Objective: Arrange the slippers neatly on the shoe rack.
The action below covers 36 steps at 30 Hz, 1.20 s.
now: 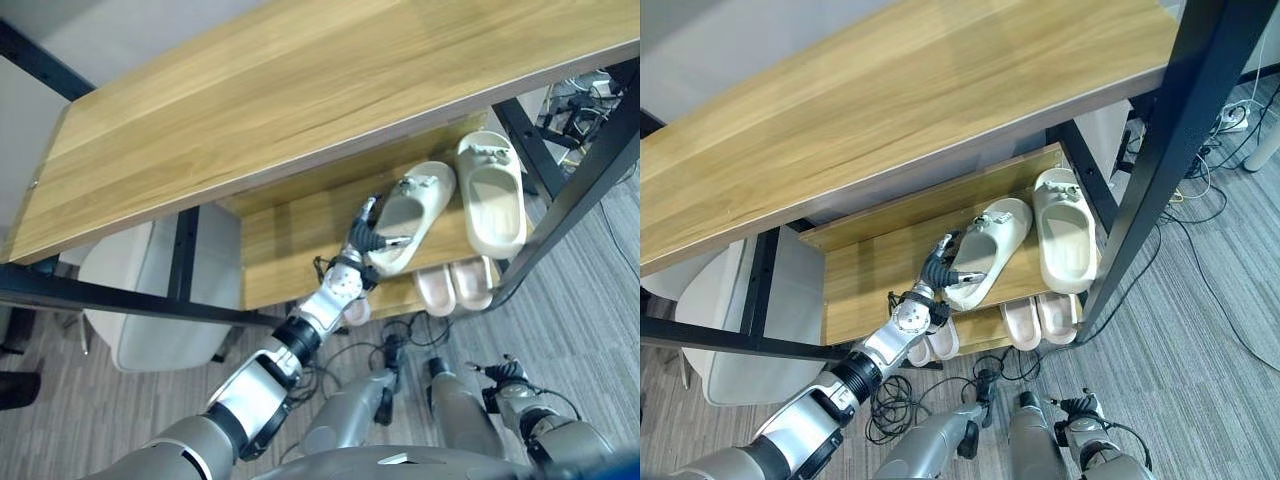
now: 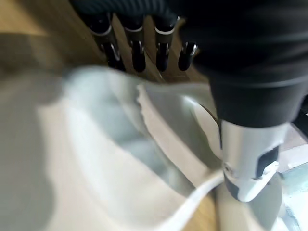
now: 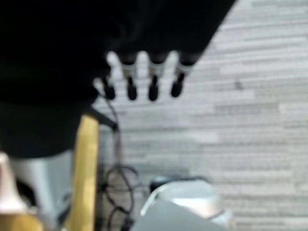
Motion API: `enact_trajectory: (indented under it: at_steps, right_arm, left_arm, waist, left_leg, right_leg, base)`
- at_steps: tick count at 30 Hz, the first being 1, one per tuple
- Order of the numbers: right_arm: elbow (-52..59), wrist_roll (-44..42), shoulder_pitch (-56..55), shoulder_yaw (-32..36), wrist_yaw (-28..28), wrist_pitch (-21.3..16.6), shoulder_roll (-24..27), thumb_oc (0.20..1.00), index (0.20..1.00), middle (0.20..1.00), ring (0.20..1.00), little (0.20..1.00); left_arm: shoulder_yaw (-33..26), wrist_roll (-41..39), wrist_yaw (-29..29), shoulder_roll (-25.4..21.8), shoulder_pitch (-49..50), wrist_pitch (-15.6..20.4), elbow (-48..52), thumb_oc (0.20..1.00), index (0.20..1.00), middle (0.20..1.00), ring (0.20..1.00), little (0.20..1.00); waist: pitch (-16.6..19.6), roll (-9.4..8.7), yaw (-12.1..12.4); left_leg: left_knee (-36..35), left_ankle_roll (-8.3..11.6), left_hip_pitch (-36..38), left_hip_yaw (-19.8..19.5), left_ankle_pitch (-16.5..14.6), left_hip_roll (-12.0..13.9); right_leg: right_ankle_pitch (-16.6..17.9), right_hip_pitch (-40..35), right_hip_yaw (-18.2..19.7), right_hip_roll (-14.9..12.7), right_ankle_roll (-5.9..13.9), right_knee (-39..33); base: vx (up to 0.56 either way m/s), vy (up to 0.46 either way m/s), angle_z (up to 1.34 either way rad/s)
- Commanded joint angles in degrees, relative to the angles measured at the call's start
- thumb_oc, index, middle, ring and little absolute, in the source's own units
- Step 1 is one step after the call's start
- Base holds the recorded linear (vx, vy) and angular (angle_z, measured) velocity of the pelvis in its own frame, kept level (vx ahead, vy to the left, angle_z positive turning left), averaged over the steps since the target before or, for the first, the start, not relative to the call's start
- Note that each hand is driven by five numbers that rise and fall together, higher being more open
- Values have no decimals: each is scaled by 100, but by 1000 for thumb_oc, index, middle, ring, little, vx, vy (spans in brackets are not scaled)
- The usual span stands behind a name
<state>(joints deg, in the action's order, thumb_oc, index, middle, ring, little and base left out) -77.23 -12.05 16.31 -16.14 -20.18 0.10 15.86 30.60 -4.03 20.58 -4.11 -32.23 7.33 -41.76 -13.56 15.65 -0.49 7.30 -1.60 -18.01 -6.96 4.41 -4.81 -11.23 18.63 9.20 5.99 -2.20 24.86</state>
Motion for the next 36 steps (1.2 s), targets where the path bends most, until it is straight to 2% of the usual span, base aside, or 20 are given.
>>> enact_trajectory:
  at_steps: [1, 8, 17, 18, 29, 33, 36]
  right_arm:
    - [152, 86, -92, 213, 71, -165, -44, 1000, 1000, 1000, 1000, 1000]
    - [343, 166, -220, 341, 127, -196, -75, 1000, 1000, 1000, 1000, 1000]
    - [491, 244, -388, 395, 158, -187, -92, 1000, 1000, 1000, 1000, 1000]
    - [503, 260, -491, 408, 169, -192, -129, 1000, 1000, 1000, 1000, 1000]
    - [517, 191, -668, 351, 208, -254, -242, 1000, 1000, 1000, 1000, 1000]
    - [559, 168, -660, 299, 187, -302, -261, 1000, 1000, 1000, 1000, 1000]
    - [614, 223, -643, 202, 197, -342, -348, 1000, 1000, 1000, 1000, 1000]
  left_arm:
    - [-192, 385, 13, -272, 803, -506, -216, 1000, 1000, 1000, 1000, 1000]
    - [-488, 745, -254, -938, 1801, -467, 992, 1000, 1000, 1000, 1000, 1000]
    - [-767, 801, -579, -1377, 2517, -404, 2099, 1000, 1000, 1000, 1000, 1000]
    - [-833, 793, -670, -1484, 2676, -372, 2550, 1000, 1000, 1000, 1000, 1000]
    - [-682, 647, -836, -1443, 2720, -248, 3231, 1000, 1000, 1000, 1000, 1000]
    - [-674, 799, -635, -1463, 2545, -187, 3420, 1000, 1000, 1000, 1000, 1000]
    - [-868, 1031, -414, -1675, 2546, -64, 3897, 1000, 1000, 1000, 1000, 1000]
  waist:
    - [148, 34, 67]
    - [188, -54, 226]
    - [200, -163, 327]
    - [186, -191, 351]
    - [176, -294, 344]
    - [183, -324, 348]
    - [204, -364, 437]
  left_leg:
    - [382, 197, -437, 126, -72, -241]
    - [433, 199, -433, 33, -72, -278]
    - [537, 228, -442, -68, -59, -293]
    - [594, 239, -457, -101, -51, -292]
    - [576, 276, -454, -142, 15, -277]
    - [553, 289, -416, -164, 23, -283]
    - [590, 297, -377, -210, 4, -298]
  right_leg:
    - [85, -258, -346, -159, 395, -597]
    - [73, -335, -467, -170, 385, -617]
    - [87, -451, -589, -173, 353, -709]
    - [91, -473, -626, -167, 334, -708]
    - [77, -522, -713, -141, 301, -722]
    - [65, -547, -737, -150, 308, -724]
    - [35, -612, -791, -180, 318, -693]
  base:
    - [-9, -7, 11]
    - [-9, 0, 12]
    - [-17, -10, 8]
    - [-41, -43, 8]
    - [-14, -19, 4]
    - [0, -4, 1]
    - [-3, -28, 10]
